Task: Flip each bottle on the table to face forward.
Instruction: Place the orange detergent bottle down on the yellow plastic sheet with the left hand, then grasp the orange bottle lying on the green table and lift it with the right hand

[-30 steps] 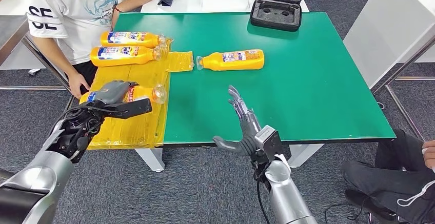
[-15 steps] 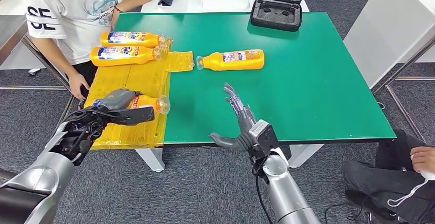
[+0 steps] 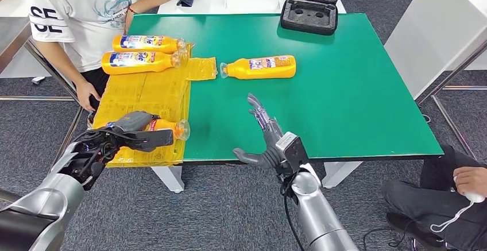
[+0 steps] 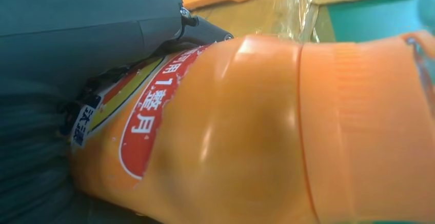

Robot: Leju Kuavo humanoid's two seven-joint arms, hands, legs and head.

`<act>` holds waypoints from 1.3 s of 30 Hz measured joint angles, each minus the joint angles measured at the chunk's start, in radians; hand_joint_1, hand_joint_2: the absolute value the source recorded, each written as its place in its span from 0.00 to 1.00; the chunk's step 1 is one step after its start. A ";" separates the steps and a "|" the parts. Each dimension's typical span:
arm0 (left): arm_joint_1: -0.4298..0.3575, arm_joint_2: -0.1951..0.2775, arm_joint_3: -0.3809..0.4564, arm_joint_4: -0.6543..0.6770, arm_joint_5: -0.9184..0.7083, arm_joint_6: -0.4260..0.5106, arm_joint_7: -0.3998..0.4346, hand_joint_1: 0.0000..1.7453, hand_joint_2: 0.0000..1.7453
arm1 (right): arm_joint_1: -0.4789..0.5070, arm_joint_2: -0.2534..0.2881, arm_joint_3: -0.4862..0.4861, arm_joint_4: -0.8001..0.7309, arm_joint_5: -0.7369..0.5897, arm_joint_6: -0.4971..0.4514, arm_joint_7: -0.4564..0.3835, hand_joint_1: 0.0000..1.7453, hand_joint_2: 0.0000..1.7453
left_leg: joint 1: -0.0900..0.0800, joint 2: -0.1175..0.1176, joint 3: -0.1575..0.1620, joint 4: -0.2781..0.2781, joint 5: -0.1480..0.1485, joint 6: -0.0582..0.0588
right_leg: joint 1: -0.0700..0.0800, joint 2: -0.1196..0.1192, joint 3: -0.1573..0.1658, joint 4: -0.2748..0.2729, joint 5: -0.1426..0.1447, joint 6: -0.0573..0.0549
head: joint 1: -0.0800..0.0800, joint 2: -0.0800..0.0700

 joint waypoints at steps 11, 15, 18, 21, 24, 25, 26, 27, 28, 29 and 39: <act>-0.001 -0.003 -0.025 0.037 -0.020 -0.006 0.028 0.79 1.00 | 0.000 0.000 0.007 0.028 -0.003 0.003 0.000 0.00 1.00 | 0.000 0.000 0.001 0.000 0.000 0.000 | 0.000 0.000 0.000 0.000 0.000 0.000 | 0.000 0.000; -0.007 -0.004 -0.028 0.046 -0.029 -0.028 0.029 0.15 1.00 | -0.003 0.000 0.010 0.036 -0.007 0.004 0.000 0.00 1.00 | 0.000 0.000 0.001 0.000 0.000 0.000 | 0.000 0.000 0.000 0.000 0.000 0.000 | 0.000 0.000; -0.013 -0.004 -0.029 0.054 -0.033 -0.049 0.029 0.02 1.00 | -0.005 0.000 0.012 0.043 -0.009 0.006 0.000 0.00 1.00 | 0.000 0.000 0.001 0.000 0.000 0.000 | 0.000 0.000 0.000 0.000 0.000 0.000 | 0.000 0.000; -0.020 -0.004 -0.030 0.062 -0.034 -0.066 0.027 0.02 1.00 | -0.005 0.000 0.014 0.048 -0.011 0.007 0.000 0.00 1.00 | 0.000 0.000 0.001 0.000 0.000 0.000 | 0.000 0.000 0.001 0.000 0.000 0.000 | 0.000 0.000; -0.025 -0.004 -0.031 0.067 -0.034 -0.071 0.026 0.02 1.00 | -0.005 0.000 0.016 0.052 -0.012 0.007 0.000 0.00 1.00 | 0.000 0.000 0.001 0.000 0.000 0.000 | 0.000 0.000 0.001 0.000 0.000 0.000 | 0.000 0.000; -0.026 -0.004 -0.031 0.069 -0.034 -0.072 0.026 0.01 1.00 | -0.005 0.000 0.016 0.053 -0.012 0.008 0.000 0.00 1.00 | 0.000 0.000 0.001 0.000 0.000 0.000 | 0.000 0.000 0.001 0.000 0.000 0.000 | 0.000 0.000; -0.026 -0.004 -0.031 0.070 -0.034 -0.072 0.026 0.01 1.00 | -0.005 0.000 0.016 0.053 -0.012 0.008 0.000 0.00 1.00 | 0.000 0.000 0.001 0.000 0.000 0.000 | 0.000 0.000 0.001 0.000 0.000 0.000 | 0.000 0.000; -0.026 -0.004 -0.031 0.070 -0.034 -0.072 0.026 0.00 1.00 | -0.005 0.000 0.016 0.054 -0.012 0.008 0.000 0.00 1.00 | 0.000 0.000 0.001 0.000 0.000 0.000 | 0.000 0.000 0.001 0.000 0.000 0.000 | 0.000 0.000; -0.026 -0.004 -0.031 0.071 -0.034 -0.073 0.026 0.00 1.00 | -0.005 0.000 0.016 0.054 -0.012 0.008 0.000 0.00 1.00 | 0.000 0.000 0.001 0.000 0.000 0.000 | 0.000 0.000 0.001 0.000 0.000 0.000 | 0.000 0.000; -0.027 -0.004 -0.031 0.072 -0.034 -0.074 0.026 0.00 1.00 | -0.006 0.000 0.016 0.055 -0.012 0.008 0.000 0.00 1.00 | 0.000 0.000 0.001 0.000 0.000 0.000 | 0.000 0.000 0.001 0.000 0.000 0.000 | 0.000 0.000; -0.043 -0.004 -0.051 0.088 -0.052 -0.095 0.020 0.00 1.00 | -0.012 0.000 0.016 0.068 -0.016 0.006 0.000 0.00 1.00 | 0.000 0.000 0.001 0.000 0.000 0.000 | 0.000 0.000 0.001 0.000 0.000 0.000 | 0.000 0.000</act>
